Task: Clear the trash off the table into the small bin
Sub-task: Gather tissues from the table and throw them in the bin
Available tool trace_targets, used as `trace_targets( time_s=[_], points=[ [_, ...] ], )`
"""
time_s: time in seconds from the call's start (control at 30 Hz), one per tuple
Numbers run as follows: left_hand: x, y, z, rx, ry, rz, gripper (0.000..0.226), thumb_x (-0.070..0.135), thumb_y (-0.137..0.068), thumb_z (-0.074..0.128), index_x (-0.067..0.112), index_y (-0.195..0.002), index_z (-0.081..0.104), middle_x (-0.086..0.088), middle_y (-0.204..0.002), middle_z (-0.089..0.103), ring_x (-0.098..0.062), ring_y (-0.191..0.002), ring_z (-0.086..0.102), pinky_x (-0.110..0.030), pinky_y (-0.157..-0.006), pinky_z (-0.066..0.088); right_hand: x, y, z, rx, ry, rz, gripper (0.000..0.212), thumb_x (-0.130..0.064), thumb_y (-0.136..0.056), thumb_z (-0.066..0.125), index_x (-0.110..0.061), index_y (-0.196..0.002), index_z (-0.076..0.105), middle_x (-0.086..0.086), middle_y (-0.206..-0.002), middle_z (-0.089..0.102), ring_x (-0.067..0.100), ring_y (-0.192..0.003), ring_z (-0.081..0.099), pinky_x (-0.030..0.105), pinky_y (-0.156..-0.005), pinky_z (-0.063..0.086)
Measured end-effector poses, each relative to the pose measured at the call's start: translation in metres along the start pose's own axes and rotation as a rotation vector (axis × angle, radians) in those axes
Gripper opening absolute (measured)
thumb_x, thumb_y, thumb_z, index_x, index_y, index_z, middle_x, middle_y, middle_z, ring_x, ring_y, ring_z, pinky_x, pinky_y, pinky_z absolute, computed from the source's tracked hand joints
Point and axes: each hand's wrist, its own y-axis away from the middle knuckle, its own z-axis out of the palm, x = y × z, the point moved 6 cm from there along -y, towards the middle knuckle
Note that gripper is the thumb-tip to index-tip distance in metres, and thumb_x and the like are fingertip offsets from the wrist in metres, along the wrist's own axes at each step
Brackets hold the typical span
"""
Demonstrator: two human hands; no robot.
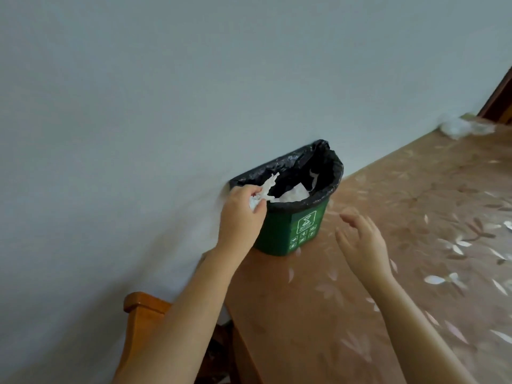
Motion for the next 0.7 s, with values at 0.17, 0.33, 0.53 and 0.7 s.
trace_targets(
  time_s=[0.17,0.33,0.53,0.7],
  points=[
    [0.007,-0.047,0.053,-0.059,-0.033,-0.002,0.027,0.013,-0.089,0.057,0.006,-0.114,0.06,-0.012,-0.109,0.056,-0.019,-0.091,0.054,-0.01,-0.072,0.03,0.011,0.007,-0.005,-0.011,0.005,0.012,0.027,-0.015,-0.083,0.059,-0.012,-0.11,0.058,0.005,-0.109,0.059,0.024,-0.109,0.049,0.035,-0.092,0.038],
    [-0.021,-0.053,0.088,-0.226,-0.28,0.021,0.04,0.027,-0.09,0.056,0.009,-0.125,0.054,-0.013,-0.126,0.052,-0.03,-0.118,0.043,-0.037,-0.09,0.039,0.019,0.003,-0.007,-0.012,0.018,0.006,0.027,-0.015,-0.083,0.058,-0.012,-0.111,0.058,0.005,-0.108,0.059,0.024,-0.107,0.047,0.03,-0.087,0.035],
    [0.001,0.002,0.054,-0.055,-0.333,0.262,0.032,0.024,-0.085,0.056,0.0,-0.104,0.066,-0.019,-0.108,0.062,-0.036,-0.101,0.056,-0.045,-0.083,0.048,0.026,0.022,-0.002,-0.064,0.082,0.002,0.029,-0.014,-0.083,0.058,-0.011,-0.112,0.058,0.005,-0.108,0.058,0.024,-0.104,0.047,0.029,-0.085,0.035],
    [0.006,0.105,0.031,-0.112,-0.366,0.312,0.023,0.019,-0.082,0.063,0.004,-0.099,0.068,-0.013,-0.103,0.065,-0.029,-0.095,0.06,-0.039,-0.078,0.049,0.026,0.068,-0.001,-0.068,0.232,-0.049,0.032,-0.011,-0.077,0.066,-0.008,-0.108,0.061,0.012,-0.103,0.063,0.033,-0.097,0.053,0.038,-0.08,0.043]
  ],
)
